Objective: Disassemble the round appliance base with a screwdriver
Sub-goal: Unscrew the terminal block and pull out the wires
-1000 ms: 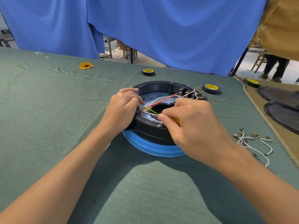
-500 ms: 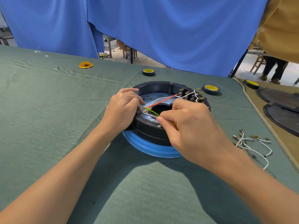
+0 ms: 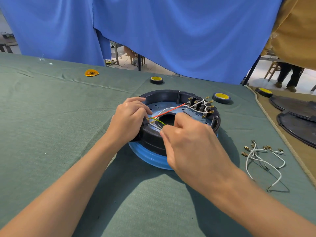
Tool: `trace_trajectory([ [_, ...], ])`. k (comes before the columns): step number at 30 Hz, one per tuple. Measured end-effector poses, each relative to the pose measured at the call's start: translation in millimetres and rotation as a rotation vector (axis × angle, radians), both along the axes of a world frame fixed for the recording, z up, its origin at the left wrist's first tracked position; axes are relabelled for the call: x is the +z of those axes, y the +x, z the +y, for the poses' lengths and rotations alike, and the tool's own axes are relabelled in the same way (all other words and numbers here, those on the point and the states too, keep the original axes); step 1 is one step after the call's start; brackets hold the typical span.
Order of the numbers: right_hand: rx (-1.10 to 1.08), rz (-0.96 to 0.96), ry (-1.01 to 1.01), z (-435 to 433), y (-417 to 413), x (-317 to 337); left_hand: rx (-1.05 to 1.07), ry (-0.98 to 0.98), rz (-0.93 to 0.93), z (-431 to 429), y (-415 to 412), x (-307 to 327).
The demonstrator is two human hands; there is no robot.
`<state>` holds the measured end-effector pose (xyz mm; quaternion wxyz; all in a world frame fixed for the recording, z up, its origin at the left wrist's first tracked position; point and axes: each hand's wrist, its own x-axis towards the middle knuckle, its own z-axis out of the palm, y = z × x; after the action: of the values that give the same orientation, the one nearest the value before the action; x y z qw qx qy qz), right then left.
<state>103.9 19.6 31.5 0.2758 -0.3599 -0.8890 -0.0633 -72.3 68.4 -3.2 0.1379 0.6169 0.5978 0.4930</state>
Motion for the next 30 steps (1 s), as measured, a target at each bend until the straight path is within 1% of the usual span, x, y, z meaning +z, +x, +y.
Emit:
trace_trajectory([
  [3, -0.022, -0.033, -0.006, -5.2, -3.1, -0.3, 0.004, 0.006, -0.011, 0.0, 0.4, -0.6],
  [8, 0.000, 0.027, -0.049, -0.3, 0.2, 8.0, 0.010, 0.021, -0.025, -0.2, -0.3, -2.1],
  [10, -0.022, -0.034, -0.078, -1.6, -2.0, 9.9, 0.020, 0.020, -0.023, 0.1, -0.1, -2.4],
  [12, -0.069, -0.099, -0.022, -8.4, -7.8, 10.8, 0.024, 0.021, -0.033, 0.7, -0.1, -3.0],
  [13, -0.087, -0.102, -0.005, -14.3, -10.6, 12.0, 0.024, 0.019, -0.034, 1.0, -0.3, -3.3],
  [16, -0.125, -0.012, 0.071, -26.8, -20.8, 13.8, 0.027, 0.012, -0.036, 1.8, -1.0, -4.7],
  [20, -0.238, -0.087, 0.113, -32.6, -28.8, 9.3, 0.043, 0.012, -0.042, 1.5, -0.4, -6.5],
  [24, -0.302, -0.104, 0.147, -30.8, -28.9, 7.4, 0.042, 0.017, -0.028, 0.9, -0.3, -7.3],
  [26, -0.275, -0.064, 0.097, -26.3, -22.3, 3.2, 0.036, 0.022, -0.025, 1.1, -0.5, -7.4],
  [28, -0.217, -0.012, -0.014, -22.6, -16.0, 0.1, 0.034, 0.017, -0.018, 1.0, -0.5, -7.1],
  [30, -0.192, -0.005, -0.066, -21.0, -13.6, 0.9, 0.035, 0.009, -0.012, 0.9, -0.6, -6.4],
])
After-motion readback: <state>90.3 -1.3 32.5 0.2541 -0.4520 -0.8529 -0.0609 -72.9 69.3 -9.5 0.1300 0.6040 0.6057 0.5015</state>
